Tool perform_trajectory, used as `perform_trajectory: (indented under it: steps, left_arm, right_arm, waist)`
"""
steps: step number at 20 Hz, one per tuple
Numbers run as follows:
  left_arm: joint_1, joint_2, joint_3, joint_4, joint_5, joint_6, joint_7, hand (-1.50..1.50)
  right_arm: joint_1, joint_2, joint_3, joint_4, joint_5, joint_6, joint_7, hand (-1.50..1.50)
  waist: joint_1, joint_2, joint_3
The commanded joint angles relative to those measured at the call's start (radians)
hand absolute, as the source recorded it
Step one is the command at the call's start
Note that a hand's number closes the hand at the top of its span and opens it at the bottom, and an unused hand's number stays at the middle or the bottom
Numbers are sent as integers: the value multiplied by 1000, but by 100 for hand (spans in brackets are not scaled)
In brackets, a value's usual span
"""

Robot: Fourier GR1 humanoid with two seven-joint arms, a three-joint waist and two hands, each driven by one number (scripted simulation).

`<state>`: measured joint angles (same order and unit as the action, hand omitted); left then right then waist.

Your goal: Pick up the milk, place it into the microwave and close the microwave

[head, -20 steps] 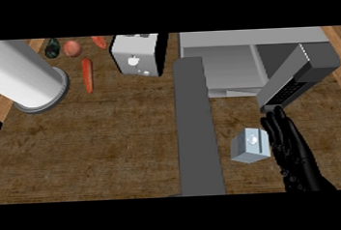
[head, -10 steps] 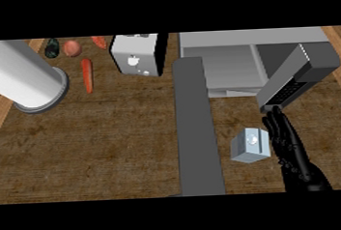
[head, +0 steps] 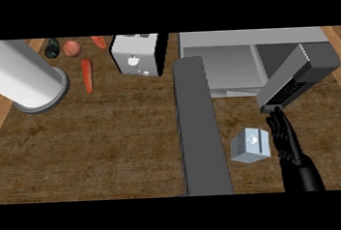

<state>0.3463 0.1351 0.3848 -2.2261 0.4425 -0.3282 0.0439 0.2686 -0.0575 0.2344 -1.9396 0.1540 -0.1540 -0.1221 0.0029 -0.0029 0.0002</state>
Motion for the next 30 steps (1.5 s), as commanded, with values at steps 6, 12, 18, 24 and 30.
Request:
perform_trajectory:
  steps: [6,12,18,24,30]
  left_arm:
    - [61,-31,50,-4,14,-84,-21,-150]
    - [-1,-21,101,64,34,-109,-31,-150]
    - [23,-111,47,-39,-26,-108,19,-150]
    - [5,-98,100,-43,11,-118,44,-150]
    - [85,-128,113,-69,42,-190,34,-150]
  right_arm:
    - [-84,7,-129,317,-34,-8,-174,-150]
    - [-101,-40,-219,502,-112,83,-357,-150]
    - [-83,-26,-200,566,-94,106,-436,-150]
    - [-235,18,-239,776,-48,20,-511,-150]
    - [-304,-83,-338,975,-95,113,-655,-150]
  waist:
    - [6,3,0]
    - [2,3,0]
    - [-1,3,0]
    - [3,3,0]
    - [6,2,0]
